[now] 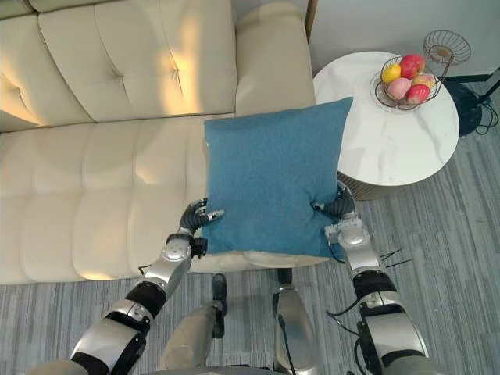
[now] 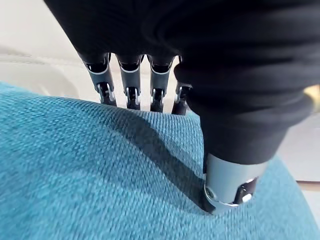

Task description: Pick up cushions and gather them together orderly.

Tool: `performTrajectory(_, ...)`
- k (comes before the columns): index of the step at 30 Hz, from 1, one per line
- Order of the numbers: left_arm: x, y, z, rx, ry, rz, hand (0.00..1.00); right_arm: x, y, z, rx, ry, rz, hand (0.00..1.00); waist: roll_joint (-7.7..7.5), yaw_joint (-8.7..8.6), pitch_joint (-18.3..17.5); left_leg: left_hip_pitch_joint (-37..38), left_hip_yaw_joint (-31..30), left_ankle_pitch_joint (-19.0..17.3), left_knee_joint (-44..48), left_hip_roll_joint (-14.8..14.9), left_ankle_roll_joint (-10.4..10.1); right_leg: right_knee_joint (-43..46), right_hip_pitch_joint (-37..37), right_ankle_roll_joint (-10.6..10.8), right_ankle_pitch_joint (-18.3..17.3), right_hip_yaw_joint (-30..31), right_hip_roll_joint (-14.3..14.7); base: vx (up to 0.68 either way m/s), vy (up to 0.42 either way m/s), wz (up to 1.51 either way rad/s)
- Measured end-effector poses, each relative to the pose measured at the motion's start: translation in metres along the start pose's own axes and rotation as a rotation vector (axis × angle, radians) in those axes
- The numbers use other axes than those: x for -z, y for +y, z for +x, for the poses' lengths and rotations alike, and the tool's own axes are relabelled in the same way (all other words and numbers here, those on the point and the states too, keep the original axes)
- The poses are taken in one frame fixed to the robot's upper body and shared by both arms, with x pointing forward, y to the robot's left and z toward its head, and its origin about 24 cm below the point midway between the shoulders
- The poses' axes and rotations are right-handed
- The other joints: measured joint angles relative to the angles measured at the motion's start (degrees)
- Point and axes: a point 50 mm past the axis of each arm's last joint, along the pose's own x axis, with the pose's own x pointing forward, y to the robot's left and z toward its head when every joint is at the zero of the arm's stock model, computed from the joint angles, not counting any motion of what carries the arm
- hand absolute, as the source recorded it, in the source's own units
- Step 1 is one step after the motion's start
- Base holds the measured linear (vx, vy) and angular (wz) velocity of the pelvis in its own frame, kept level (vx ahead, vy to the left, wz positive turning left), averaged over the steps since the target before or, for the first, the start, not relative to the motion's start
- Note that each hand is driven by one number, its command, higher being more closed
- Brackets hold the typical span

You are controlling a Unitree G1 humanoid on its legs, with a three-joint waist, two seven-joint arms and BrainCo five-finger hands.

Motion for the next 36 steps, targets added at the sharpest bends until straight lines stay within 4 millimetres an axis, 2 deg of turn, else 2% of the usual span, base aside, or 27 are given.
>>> performTrajectory(4,-0.011,0.001,0.002,-0.017,-0.034,-0.051,1.00,0.000,0.006,-0.002,-0.027,-0.008,0.013,1.00,0.00,-0.04,0.0,0.0,0.2,0.5,-0.7,0.2,-0.5,-0.3,-0.4,0.0,0.3,0.5,0.4,0.00,-0.015,-0.07)
performTrajectory(7,-0.028,-0.003,0.002,0.011,-0.107,-0.079,1.00,-0.005,0.008,-0.007,-0.034,-0.044,0.040,1.00,0.00,-0.03,0.0,0.3,0.3,1.2,-1.6,0.2,-0.4,-0.6,-0.7,-0.8,0.9,0.7,0.7,0.08,-0.002,-0.06)
performTrajectory(10,-0.043,-0.005,-0.002,0.027,-0.178,-0.109,1.00,-0.007,0.009,-0.018,-0.037,-0.092,0.064,1.00,-0.01,-0.01,0.0,0.8,0.4,1.5,-1.8,0.2,-0.2,-0.6,-0.4,-0.8,0.9,0.8,0.9,0.09,-0.002,-0.04)
performTrajectory(12,-0.049,-0.004,-0.010,0.039,-0.227,-0.127,1.00,-0.004,0.010,-0.035,-0.025,-0.122,0.108,1.00,-0.01,-0.01,0.0,2.2,0.4,1.5,-2.1,0.2,-0.3,-1.2,1.2,-0.7,0.9,1.0,0.9,0.07,0.013,-0.01)
performTrajectory(18,-0.030,0.002,-0.044,0.046,-0.239,-0.183,1.00,-0.002,0.015,-0.079,0.018,-0.182,0.251,1.00,-0.04,-0.28,-0.2,6.7,0.5,0.7,-3.9,0.0,0.0,-2.7,5.7,0.1,0.1,1.3,1.1,0.02,0.012,0.00)
performTrajectory(20,-0.016,0.005,-0.059,0.038,-0.210,-0.203,1.00,-0.006,0.020,-0.095,0.019,-0.209,0.295,1.00,-0.07,-0.35,-1.7,7.7,0.7,0.6,-4.1,0.0,0.2,-3.7,7.1,0.1,0.1,1.3,1.1,0.02,0.032,0.00)
performTrajectory(23,-0.003,0.008,-0.084,0.023,-0.187,-0.245,1.00,-0.006,0.025,-0.117,0.023,-0.220,0.349,1.00,-0.06,0.11,-6.4,8.7,1.2,0.7,-5.0,0.0,0.5,-4.1,7.9,0.1,0.1,1.2,1.1,0.06,0.011,0.00)
performTrajectory(27,-0.005,0.018,-0.110,0.002,-0.225,-0.305,1.00,-0.013,0.031,-0.136,0.005,-0.264,0.396,1.00,-0.22,0.82,-8.3,11.6,2.2,0.2,-4.8,0.0,1.1,-4.2,10.9,0.4,0.0,1.7,0.7,0.01,0.016,-0.05)
performTrajectory(29,-0.007,0.023,-0.116,-0.017,-0.246,-0.318,1.00,-0.017,0.034,-0.142,-0.006,-0.284,0.416,1.00,-0.51,1.78,-8.5,11.6,3.4,-1.0,-3.3,0.1,1.3,-4.3,11.2,0.6,0.1,2.8,0.8,-0.08,0.028,-0.29)
performTrajectory(32,-0.014,0.029,-0.122,-0.045,-0.287,-0.338,1.00,-0.025,0.037,-0.145,-0.015,-0.313,0.442,1.00,-0.87,3.39,-8.7,7.4,5.0,-4.7,5.8,1.1,1.8,-4.2,10.5,1.1,1.8,3.8,1.0,-0.14,0.039,-0.28)
performTrajectory(34,-0.020,0.031,-0.123,-0.061,-0.318,-0.359,1.00,-0.029,0.037,-0.145,-0.013,-0.339,0.447,1.00,-1.09,3.37,-8.9,3.6,5.5,-5.4,10.7,1.4,2.9,-4.8,8.7,3.0,3.7,4.6,1.1,-0.22,0.056,-0.16)
performTrajectory(35,-0.021,0.032,-0.122,-0.076,-0.331,-0.375,1.00,-0.035,0.037,-0.142,-0.017,-0.362,0.452,1.00,-1.05,3.59,-8.6,2.1,6.7,-4.8,11.2,2.5,3.7,1.2,5.8,3.1,1.4,4.6,1.1,-0.21,0.014,-0.14)
performTrajectory(36,-0.021,0.032,-0.122,-0.083,-0.329,-0.381,1.00,-0.036,0.038,-0.141,-0.020,-0.368,0.454,1.00,-1.14,3.64,-8.4,1.6,6.5,-4.7,12.0,2.5,3.9,9.4,4.0,1.4,-2.8,4.6,0.9,-0.22,-0.035,-0.01)
